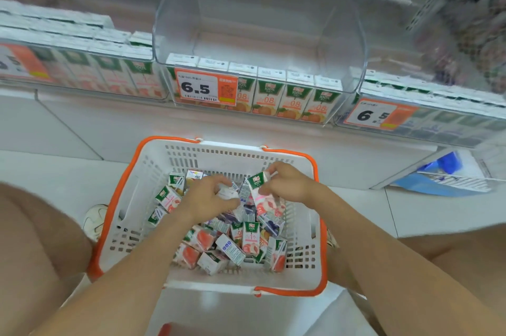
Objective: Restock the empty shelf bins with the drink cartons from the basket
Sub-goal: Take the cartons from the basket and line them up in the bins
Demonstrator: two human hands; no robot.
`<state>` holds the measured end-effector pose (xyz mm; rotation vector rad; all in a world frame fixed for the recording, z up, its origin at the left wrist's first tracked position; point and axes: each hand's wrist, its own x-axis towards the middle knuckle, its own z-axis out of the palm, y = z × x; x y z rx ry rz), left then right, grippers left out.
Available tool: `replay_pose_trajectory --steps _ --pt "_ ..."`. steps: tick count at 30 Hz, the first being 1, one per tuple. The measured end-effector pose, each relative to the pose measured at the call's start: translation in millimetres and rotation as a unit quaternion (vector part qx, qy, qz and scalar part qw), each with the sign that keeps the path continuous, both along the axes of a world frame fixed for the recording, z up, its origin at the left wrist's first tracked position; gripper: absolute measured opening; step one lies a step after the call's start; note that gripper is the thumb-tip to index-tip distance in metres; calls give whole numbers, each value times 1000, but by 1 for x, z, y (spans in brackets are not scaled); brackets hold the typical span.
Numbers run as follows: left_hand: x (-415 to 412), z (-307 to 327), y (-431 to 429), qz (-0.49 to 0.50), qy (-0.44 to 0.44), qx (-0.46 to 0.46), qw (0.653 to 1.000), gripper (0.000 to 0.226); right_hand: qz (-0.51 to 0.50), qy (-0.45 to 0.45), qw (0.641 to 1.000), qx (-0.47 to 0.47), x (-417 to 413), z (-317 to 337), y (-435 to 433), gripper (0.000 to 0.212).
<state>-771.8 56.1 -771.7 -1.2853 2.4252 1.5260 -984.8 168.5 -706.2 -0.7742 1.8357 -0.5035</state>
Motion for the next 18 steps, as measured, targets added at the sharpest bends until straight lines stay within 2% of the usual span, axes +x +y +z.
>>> replay_pose_trajectory --steps 5,8,12,15,18 --pt "2 67 -17 3 96 134 986 42 -78 25 994 -74 12 42 -5 35" --pt "4 97 -25 -12 112 158 981 39 -87 35 990 -105 21 65 -6 30" --pt "8 143 -36 -38 112 99 988 41 -89 57 981 -163 40 94 -12 30" --pt "18 179 -54 -62 93 45 993 45 -92 71 965 -235 58 116 -23 19" --pt "30 213 -77 -73 95 -1 993 34 -102 47 945 -306 80 140 -38 15"
